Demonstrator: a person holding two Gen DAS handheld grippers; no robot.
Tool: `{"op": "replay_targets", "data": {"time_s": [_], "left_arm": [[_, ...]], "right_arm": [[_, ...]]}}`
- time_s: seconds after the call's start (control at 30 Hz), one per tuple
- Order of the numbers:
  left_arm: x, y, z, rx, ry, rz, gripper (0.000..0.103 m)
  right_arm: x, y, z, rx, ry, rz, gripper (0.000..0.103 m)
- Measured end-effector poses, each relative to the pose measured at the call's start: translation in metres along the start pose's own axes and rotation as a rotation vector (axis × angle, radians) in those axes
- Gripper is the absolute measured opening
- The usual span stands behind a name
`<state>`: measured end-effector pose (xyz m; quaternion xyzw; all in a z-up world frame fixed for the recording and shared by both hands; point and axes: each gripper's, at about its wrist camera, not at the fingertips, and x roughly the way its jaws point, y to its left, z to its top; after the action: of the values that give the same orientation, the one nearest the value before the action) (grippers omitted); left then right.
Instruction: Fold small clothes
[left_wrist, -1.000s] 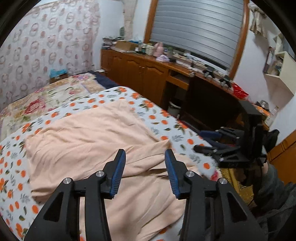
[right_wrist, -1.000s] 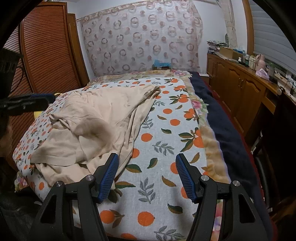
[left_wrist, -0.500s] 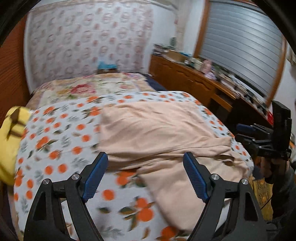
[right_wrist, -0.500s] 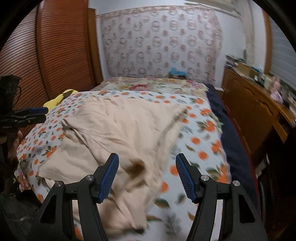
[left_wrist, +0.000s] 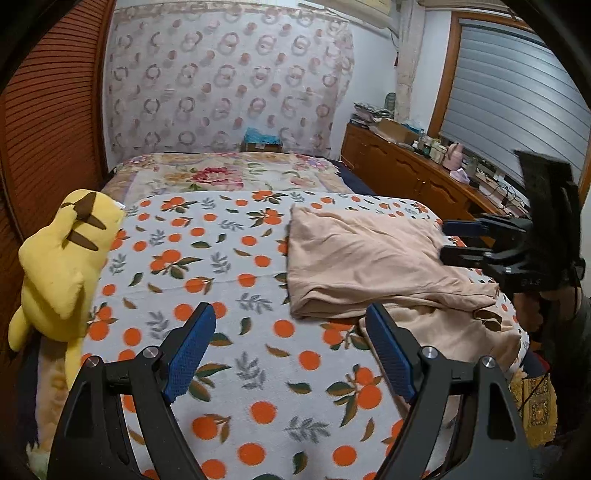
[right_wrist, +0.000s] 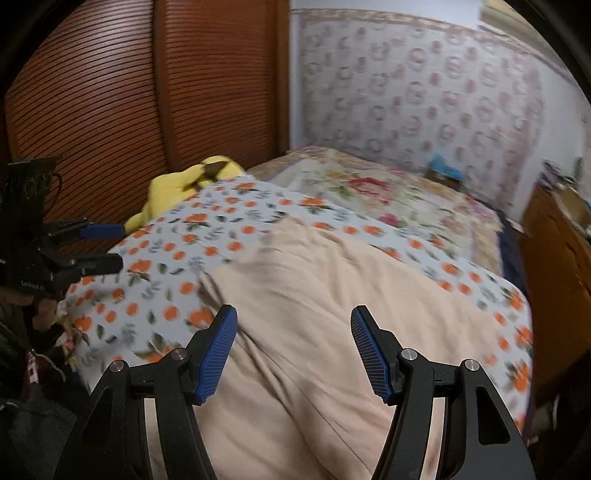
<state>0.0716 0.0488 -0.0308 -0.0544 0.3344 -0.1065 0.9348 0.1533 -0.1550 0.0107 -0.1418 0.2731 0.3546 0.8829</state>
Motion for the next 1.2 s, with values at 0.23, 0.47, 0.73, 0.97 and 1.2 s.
{"op": "replay_targets", "data": {"time_s": [0.23,0.47,0.73,0.97,1.2], "left_arm": [[-0.007,0.017,-0.008,-0.021,-0.004,0.02,0.084],[-0.007,0.029,-0.015,-0.048,-0.003,0.014,0.084],[-0.005,0.032,-0.017,-0.054,0.002,0.01,0.084],[-0.003,0.032,-0.019,-0.059,0.009,0.003,0.084],[0.0,0.025,-0.018,-0.043,0.016,-0.01,0.084]], "right_arm": [[0.063,0.019,0.025,-0.058,0.099,0.096,0.066],[0.117,0.038,0.029,-0.108,0.197,0.1,0.066],[0.149,0.052,0.024,-0.171,0.226,0.065,0.066],[0.14,0.052,0.022,-0.19,0.192,0.042,0.01],[0.06,0.006,0.044,-0.071,-0.05,-0.009,0.007]]}}
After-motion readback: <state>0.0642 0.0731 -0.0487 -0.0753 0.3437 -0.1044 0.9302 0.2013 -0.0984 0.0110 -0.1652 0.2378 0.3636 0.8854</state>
